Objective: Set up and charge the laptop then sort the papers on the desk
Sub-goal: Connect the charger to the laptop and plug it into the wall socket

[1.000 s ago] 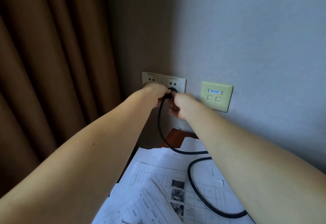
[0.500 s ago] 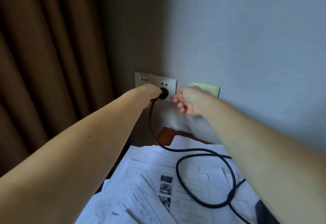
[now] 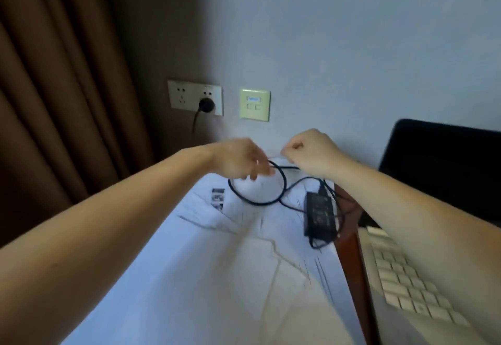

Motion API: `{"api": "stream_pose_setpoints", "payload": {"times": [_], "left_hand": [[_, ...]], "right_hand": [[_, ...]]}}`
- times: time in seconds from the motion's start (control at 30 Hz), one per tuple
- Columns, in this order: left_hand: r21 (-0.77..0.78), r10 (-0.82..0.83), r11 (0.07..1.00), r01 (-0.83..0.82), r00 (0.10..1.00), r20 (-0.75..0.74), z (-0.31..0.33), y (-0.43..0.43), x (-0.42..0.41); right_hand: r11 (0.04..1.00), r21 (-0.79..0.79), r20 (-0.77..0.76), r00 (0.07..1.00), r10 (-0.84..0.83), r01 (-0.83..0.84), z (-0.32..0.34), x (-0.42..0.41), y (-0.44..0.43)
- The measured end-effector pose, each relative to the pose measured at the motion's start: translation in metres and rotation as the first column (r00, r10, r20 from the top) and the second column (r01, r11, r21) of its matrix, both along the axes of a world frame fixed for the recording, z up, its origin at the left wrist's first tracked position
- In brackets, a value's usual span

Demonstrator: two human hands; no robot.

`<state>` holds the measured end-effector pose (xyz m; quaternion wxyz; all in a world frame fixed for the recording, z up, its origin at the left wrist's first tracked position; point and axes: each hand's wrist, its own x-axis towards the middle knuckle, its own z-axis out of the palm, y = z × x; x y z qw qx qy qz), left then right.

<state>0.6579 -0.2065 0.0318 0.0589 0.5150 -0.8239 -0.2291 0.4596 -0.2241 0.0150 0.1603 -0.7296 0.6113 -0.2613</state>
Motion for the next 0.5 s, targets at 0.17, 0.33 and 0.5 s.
{"api": "stream_pose_setpoints", "payload": {"times": [0.17,0.33,0.5], "left_hand": [[-0.003,-0.008,1.0,0.009,0.958,0.286,-0.052,0.06,-0.018],[-0.197,0.148,0.974,-0.11,0.971,0.188,-0.091,0.075,-0.029],[-0.305,0.295,0.926,-0.22,0.929,0.223,-0.096,0.043,-0.04]], "right_hand": [[0.993,0.11,-0.311,0.948,0.072,-0.04,-0.03,-0.028,0.078],[0.959,0.283,-0.62,0.76,0.196,-0.016,-0.048,-0.027,0.096],[0.934,0.337,-0.754,0.629,0.192,0.12,-0.056,-0.017,0.084]]}}
